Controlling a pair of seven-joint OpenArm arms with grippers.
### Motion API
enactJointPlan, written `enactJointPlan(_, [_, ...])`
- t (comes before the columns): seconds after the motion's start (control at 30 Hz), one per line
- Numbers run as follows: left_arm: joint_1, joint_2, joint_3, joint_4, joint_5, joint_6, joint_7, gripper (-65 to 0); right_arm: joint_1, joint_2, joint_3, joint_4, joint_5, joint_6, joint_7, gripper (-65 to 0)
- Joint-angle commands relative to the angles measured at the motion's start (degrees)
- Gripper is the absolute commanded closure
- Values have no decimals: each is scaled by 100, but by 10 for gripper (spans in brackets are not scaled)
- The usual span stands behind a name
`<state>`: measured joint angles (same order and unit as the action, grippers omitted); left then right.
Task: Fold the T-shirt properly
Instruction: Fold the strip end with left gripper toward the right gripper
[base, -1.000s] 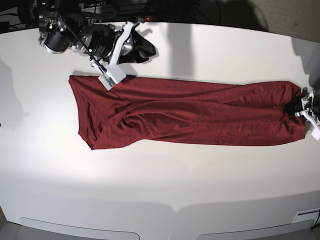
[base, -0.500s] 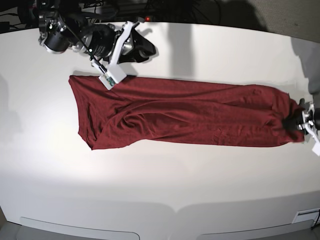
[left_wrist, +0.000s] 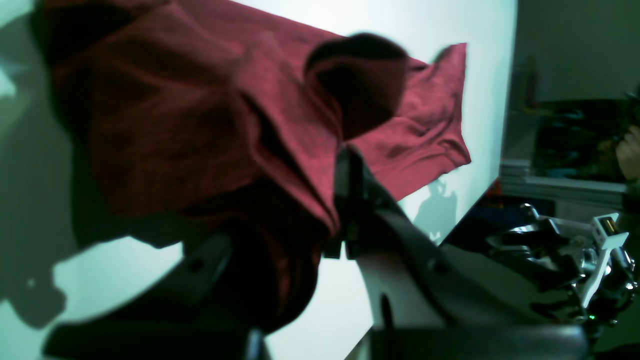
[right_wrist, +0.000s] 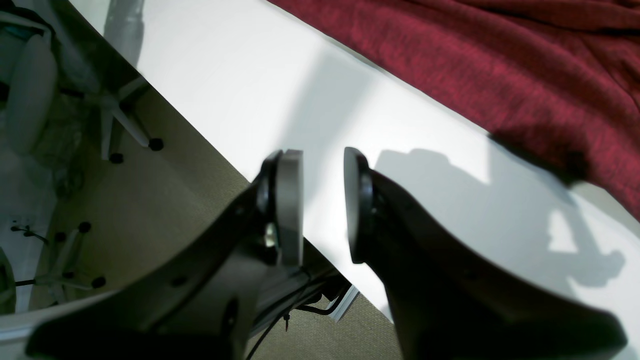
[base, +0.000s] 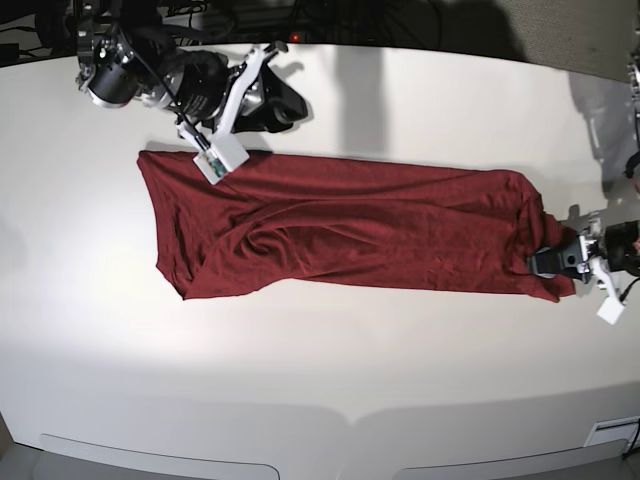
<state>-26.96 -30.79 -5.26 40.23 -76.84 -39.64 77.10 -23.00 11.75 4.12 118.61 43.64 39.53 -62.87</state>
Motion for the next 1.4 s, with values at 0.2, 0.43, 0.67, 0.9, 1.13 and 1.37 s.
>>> enactJointPlan(0.2, [-146, 435, -37, 83, -531, -36, 260, 0, 31, 15, 9, 116, -59, 47, 136, -147])
enactJointPlan(0.43, [-146, 662, -37, 116, -813, -36, 290, 0, 31, 13, 9, 116, -168, 47, 251, -147])
enactJointPlan(0.67, [-144, 852, -37, 140, -816, -36, 290, 0, 57, 13, 9, 116, -168, 47, 479, -147])
enactJointPlan(0.9, [55, 1272, -39, 1097, -503, -36, 290, 0, 345, -393, 9, 118, -876, 47, 1137, -147])
enactJointPlan(1.13, [876, 1318, -37, 3132, 2186, -36, -1381, 0, 315, -557, 50, 184, -1373, 47, 1346, -147])
enactJointPlan(1.37, [1434, 1707, -31, 4061, 2933, 433, -1753, 0, 315, -560, 74, 299, -1298, 47, 1340, -146])
